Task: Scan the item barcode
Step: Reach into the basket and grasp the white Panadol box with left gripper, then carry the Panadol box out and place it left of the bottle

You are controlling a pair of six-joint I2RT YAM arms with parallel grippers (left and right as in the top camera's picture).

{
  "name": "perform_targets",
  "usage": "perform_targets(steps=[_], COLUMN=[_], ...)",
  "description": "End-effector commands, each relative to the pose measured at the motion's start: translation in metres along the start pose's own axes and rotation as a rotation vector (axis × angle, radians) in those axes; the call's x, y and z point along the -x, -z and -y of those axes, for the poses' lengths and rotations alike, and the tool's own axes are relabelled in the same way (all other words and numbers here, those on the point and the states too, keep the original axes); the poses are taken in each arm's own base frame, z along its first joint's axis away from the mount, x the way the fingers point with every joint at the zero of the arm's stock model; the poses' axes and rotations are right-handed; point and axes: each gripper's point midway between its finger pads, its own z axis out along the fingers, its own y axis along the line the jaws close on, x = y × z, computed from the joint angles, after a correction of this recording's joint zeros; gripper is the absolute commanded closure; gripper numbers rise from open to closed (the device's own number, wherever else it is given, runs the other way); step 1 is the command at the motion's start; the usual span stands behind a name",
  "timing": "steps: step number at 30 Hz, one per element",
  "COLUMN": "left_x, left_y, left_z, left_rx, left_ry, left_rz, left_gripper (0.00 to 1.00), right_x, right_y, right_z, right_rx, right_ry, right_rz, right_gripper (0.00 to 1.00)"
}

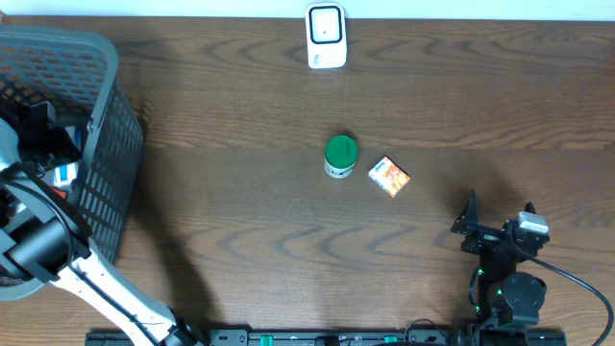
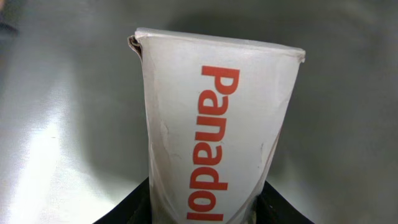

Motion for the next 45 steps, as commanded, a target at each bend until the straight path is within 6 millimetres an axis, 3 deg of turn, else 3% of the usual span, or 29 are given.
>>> perform_targets(steps=[1, 2, 4, 5, 6, 8, 11, 14, 15, 16, 17, 19, 21, 22, 27, 32, 34, 41, 42, 45], left_x=[0.034, 0.04, 0.05, 0.051, 0.049, 0.04, 0.009, -0.029, -0.054, -0.067, -0.085, -0.1, -0.11, -0.117, -0.141, -0.16, -0.162, -0.152, -0.15, -0.151], left_y=[0.079, 0.1, 0.172, 0.19, 0.228, 0.284, 0.362, 0.403, 0.411, 0.412, 0.409, 0.396, 0.373, 0.35, 0.251, 0.167, 0.146, 0.063, 0.043, 0.017], left_z=[0.041, 0.05, 0.082, 0.09, 0.108, 0.138, 0.201, 0.264, 0.299, 0.317, 0.341, 0.363, 0.378, 0.384, 0.383, 0.383, 0.383, 0.394, 0.397, 0.405], left_rx=[-0.147, -0.178, -0.269, -0.289, -0.331, -0.406, -0.572, -0.701, -0.759, -0.789, -0.812, -0.789, -0.71, -0.636, -0.321, -0.24, -0.227, -0.18, -0.16, -0.122], left_ry=[0.055, 0.049, 0.025, 0.013, -0.015, -0.059, -0.207, -0.363, -0.437, -0.473, -0.531, -0.595, -0.626, -0.646, -0.714, -0.728, -0.688, -0.225, -0.007, 0.316], left_rz=[0.214, 0.265, 0.423, 0.461, 0.538, 0.645, 0.779, 0.811, 0.776, 0.745, 0.696, 0.635, 0.56, 0.495, 0.22, -0.012, -0.059, -0.151, -0.171, -0.188], left_gripper=[0.59, 0.59, 0.59, 0.59, 0.59, 0.59, 0.59, 0.59, 0.59, 0.59, 0.6, 0.6, 0.6, 0.59, 0.6, 0.6, 0.59, 0.6, 0.59, 0.59], right_x=[-0.001, -0.001, -0.001, -0.001, -0.001, -0.001, -0.001, -0.001, -0.001, -0.001, -0.001, -0.001, -0.001, -0.001, -0.001, -0.001, -0.001, -0.001, -0.001, -0.001], right_y=[0.0, 0.0, 0.0, 0.0, 0.0, 0.0, 0.0, 0.0, 0.0, 0.0, 0.0, 0.0, 0.0, 0.0, 0.0, 0.0, 0.0, 0.0, 0.0, 0.0], right_z=[0.0, 0.0, 0.0, 0.0, 0.0, 0.0, 0.0, 0.0, 0.0, 0.0, 0.0, 0.0, 0.0, 0.0, 0.0, 0.0, 0.0, 0.0, 0.0, 0.0], right_rx=[0.001, 0.001, 0.001, 0.001, 0.001, 0.001, 0.001, 0.001, 0.001, 0.001, 0.001, 0.001, 0.001, 0.001, 0.001, 0.001, 0.001, 0.001, 0.001, 0.001], right_ry=[0.007, 0.007, 0.007, 0.007, 0.007, 0.007, 0.007, 0.007, 0.007, 0.007, 0.007, 0.007, 0.007, 0.007, 0.007, 0.007, 0.007, 0.007, 0.007, 0.007], right_rz=[-0.001, -0.001, -0.001, -0.001, -0.001, -0.001, -0.001, -0.001, -0.001, -0.001, -0.001, -0.001, -0.001, -0.001, -0.001, -0.001, -0.001, -0.001, -0.001, -0.001], right_gripper=[0.01, 0.01, 0.01, 0.01, 0.01, 0.01, 0.01, 0.01, 0.01, 0.01, 0.01, 0.01, 0.01, 0.01, 0.01, 0.01, 0.01, 0.01, 0.01, 0.01])
